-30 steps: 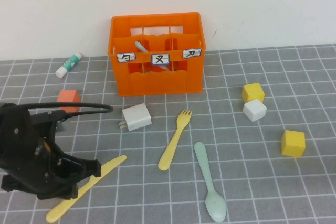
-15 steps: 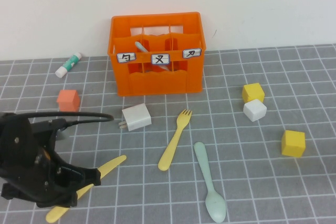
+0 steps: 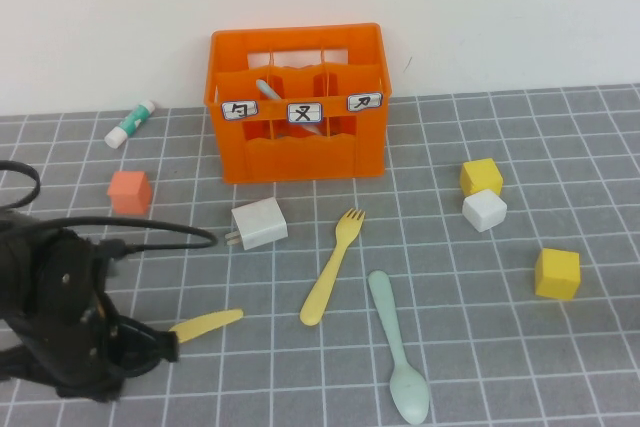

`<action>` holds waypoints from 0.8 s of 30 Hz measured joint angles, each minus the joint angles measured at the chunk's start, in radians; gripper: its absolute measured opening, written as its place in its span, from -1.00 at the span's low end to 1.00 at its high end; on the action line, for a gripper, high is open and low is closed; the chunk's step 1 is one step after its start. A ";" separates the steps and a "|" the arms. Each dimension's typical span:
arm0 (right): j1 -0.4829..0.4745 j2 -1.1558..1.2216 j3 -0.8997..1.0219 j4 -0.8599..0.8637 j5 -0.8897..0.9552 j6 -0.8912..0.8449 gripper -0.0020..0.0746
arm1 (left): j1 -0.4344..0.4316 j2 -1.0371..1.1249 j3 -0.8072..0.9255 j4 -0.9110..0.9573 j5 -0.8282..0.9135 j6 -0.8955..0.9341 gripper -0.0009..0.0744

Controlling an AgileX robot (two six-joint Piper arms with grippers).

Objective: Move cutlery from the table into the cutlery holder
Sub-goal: Pick up the knife

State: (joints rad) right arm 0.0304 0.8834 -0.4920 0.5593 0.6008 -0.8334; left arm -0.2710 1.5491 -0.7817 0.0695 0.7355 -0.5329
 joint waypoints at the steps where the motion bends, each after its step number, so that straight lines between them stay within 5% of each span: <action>1: 0.000 0.000 0.000 0.000 0.000 0.000 -0.95 | 0.000 0.002 0.000 0.046 -0.002 -0.050 -0.93; 9: 0.000 0.000 0.000 0.009 0.008 -0.002 -0.95 | 0.048 0.030 -0.023 0.341 -0.082 -0.294 -0.93; 17: 0.000 0.000 0.000 0.018 0.025 -0.002 -0.95 | 0.130 0.058 -0.077 0.295 -0.224 -0.329 -0.93; 24: 0.000 0.000 0.000 0.018 0.029 -0.004 -0.95 | 0.130 0.069 -0.129 0.158 -0.215 -0.151 -0.93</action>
State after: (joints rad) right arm 0.0304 0.8834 -0.4920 0.5774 0.6300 -0.8372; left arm -0.1406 1.6181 -0.9110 0.2276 0.5205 -0.6840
